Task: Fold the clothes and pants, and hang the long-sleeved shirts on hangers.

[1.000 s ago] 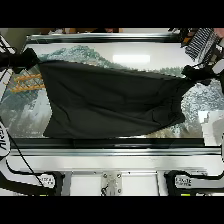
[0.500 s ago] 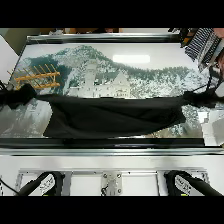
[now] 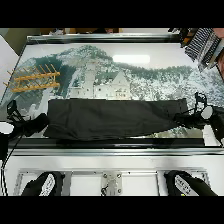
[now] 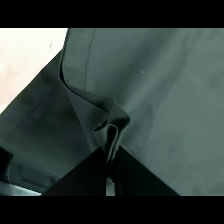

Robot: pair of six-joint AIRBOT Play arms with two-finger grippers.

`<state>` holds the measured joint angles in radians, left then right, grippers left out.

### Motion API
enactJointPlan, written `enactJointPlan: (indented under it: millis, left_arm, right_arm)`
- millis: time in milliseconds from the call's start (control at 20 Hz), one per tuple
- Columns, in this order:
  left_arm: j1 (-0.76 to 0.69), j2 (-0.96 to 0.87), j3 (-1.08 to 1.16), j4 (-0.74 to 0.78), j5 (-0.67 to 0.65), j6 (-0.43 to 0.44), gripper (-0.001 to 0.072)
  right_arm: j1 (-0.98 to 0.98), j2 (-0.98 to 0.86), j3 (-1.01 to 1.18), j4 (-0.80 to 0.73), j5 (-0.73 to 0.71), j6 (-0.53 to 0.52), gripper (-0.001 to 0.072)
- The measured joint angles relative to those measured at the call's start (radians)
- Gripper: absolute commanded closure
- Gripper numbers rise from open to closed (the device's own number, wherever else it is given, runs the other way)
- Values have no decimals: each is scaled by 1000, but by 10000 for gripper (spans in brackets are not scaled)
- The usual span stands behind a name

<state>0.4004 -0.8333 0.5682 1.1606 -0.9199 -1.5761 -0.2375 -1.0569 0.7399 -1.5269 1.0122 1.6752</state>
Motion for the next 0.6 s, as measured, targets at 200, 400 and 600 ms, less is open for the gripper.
enactJointPlan:
  millis: [200,400,600]
  left_arm:
    - [0,27,-37,0,20,2,699]
    - [0,34,-10,21,11,3,563]
    - [0,36,87,94,-64,3,199]
  right_arm:
    - [0,2,-14,0,-8,0,685]
    - [0,4,-11,0,-11,0,339]
    - [-5,24,66,2,6,0,54]
